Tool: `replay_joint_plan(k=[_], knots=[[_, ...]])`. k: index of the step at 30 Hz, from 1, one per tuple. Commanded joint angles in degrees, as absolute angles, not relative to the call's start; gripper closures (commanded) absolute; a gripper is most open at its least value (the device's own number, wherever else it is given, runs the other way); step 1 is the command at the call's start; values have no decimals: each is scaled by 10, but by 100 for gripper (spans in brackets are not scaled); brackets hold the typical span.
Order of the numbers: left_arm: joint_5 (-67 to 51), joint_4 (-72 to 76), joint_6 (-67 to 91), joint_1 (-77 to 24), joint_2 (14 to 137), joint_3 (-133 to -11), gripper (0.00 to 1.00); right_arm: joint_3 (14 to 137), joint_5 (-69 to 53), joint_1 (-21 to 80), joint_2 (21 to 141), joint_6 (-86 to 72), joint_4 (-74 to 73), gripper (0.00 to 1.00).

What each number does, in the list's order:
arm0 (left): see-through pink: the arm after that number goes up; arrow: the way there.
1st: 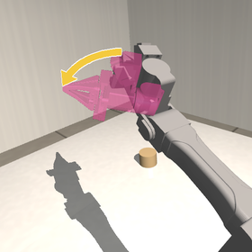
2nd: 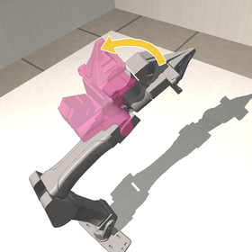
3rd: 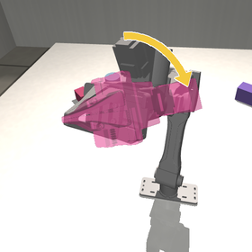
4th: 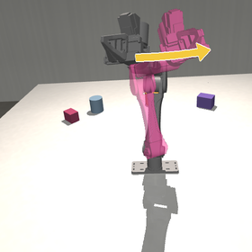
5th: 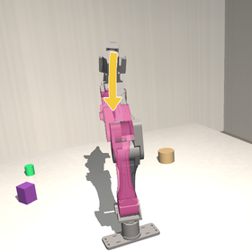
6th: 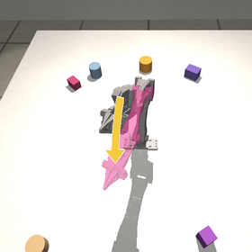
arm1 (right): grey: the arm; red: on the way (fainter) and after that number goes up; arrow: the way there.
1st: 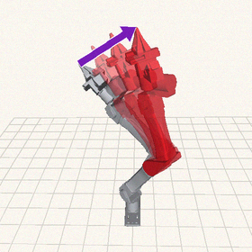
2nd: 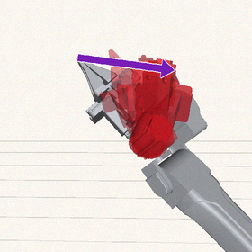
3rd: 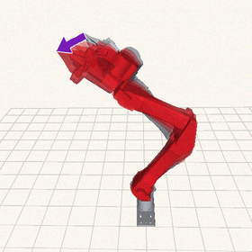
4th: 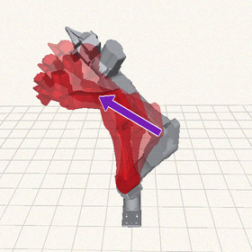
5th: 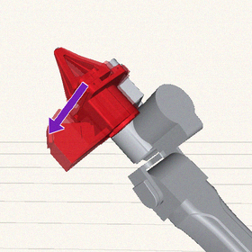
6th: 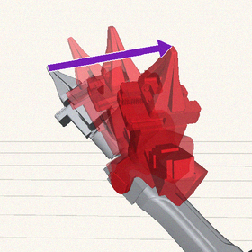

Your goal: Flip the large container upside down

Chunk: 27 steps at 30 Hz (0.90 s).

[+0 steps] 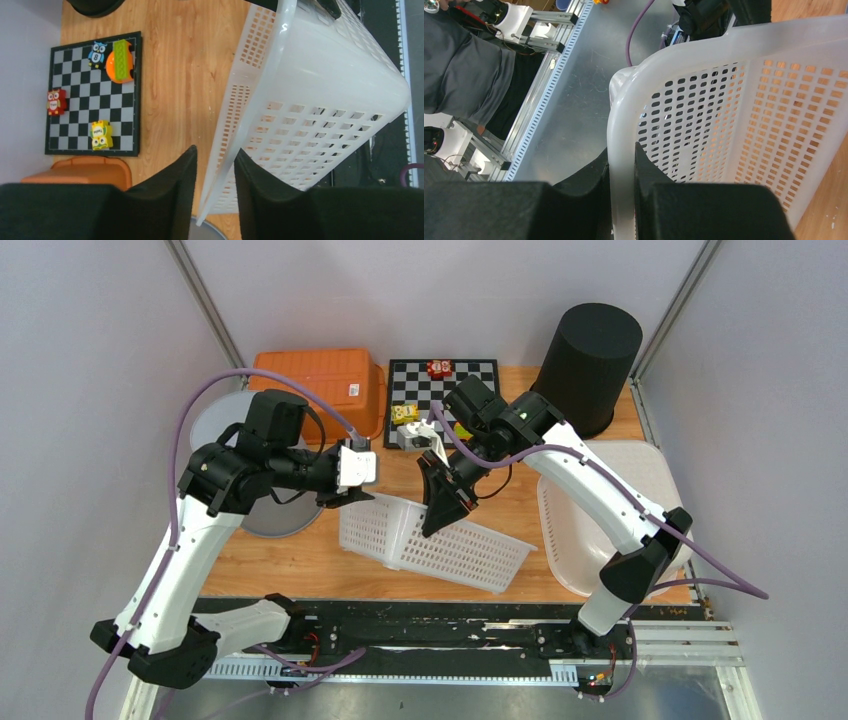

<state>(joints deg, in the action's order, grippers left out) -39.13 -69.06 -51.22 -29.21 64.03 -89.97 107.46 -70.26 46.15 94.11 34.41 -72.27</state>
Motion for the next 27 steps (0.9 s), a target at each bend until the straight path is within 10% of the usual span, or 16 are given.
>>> replay_joint_plan(k=[1, 8, 15, 21, 27], knots=[[-388, -712, -525, -303, 639, -890, 69, 1097, -726, 470, 944, 360, -748, 98], [-384, -705, -508, -311, 619, -844, 100, 1103, -716, 471, 948, 361, -749, 98], [-346, -603, -417, -311, 572, -767, 100, 1118, -688, 470, 956, 360, -749, 97], [-272, -518, -336, -310, 547, -709, 100, 1119, -624, 462, 955, 362, -745, 56], [-257, -500, -302, -310, 549, -681, 100, 1119, -580, 448, 942, 355, -734, 37]])
